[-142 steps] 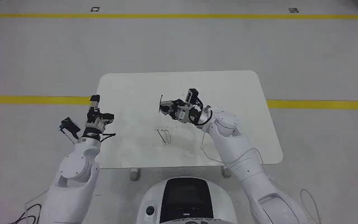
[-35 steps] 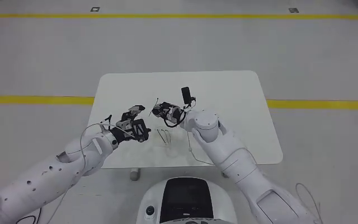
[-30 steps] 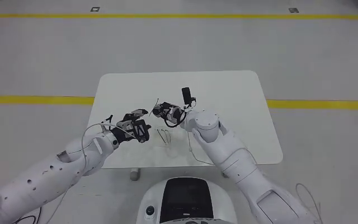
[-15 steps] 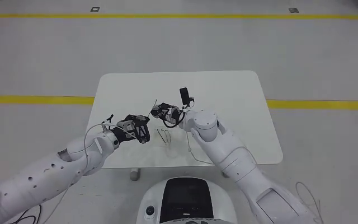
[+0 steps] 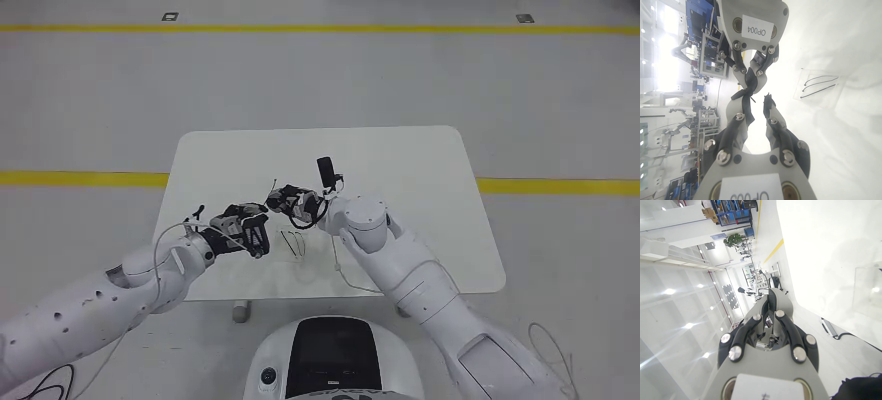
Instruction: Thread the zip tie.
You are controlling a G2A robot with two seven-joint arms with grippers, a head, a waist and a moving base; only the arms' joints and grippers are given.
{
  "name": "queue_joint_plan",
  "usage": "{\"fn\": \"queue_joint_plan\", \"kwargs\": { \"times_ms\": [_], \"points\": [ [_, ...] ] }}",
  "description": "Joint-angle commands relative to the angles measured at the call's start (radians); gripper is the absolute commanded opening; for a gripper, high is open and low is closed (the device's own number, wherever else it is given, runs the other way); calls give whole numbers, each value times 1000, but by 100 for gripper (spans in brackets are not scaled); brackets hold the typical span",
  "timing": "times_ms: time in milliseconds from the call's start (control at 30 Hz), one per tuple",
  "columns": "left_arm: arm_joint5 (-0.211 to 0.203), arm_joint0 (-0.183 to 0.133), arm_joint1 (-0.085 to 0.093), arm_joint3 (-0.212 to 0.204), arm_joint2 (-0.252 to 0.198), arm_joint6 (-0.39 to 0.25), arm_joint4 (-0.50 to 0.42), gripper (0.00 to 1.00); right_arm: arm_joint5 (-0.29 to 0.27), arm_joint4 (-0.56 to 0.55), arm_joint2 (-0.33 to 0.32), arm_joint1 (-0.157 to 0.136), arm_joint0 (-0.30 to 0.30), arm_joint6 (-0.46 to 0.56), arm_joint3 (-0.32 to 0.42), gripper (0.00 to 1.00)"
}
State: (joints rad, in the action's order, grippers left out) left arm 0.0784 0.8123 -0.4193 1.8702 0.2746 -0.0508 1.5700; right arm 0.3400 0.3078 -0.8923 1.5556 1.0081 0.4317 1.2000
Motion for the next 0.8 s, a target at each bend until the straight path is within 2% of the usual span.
{"fn": "queue_joint_plan", "kwargs": {
  "times_ms": [0, 267, 433, 500, 767],
  "points": [
    [5, -11, -1, -1, -14, -1, 0, 17, 0, 0, 1, -1, -1, 1, 0, 0],
    [30, -53, -3, -4, -66, -7, 0, 13, 0, -2, 7, -4, -1, 8, 3, 0],
    [44, -74, -3, -3, -95, -13, 0, 0, 0, -4, 12, -7, 0, 12, 6, 0],
    [48, -82, -3, -3, -104, -19, 0, 0, 0, -6, 13, -8, 1, 12, 8, 0],
    [68, -83, 1, -4, -105, -32, 0, 0, 0, -12, 17, -14, 5, 14, 17, 0]
  ]
}}
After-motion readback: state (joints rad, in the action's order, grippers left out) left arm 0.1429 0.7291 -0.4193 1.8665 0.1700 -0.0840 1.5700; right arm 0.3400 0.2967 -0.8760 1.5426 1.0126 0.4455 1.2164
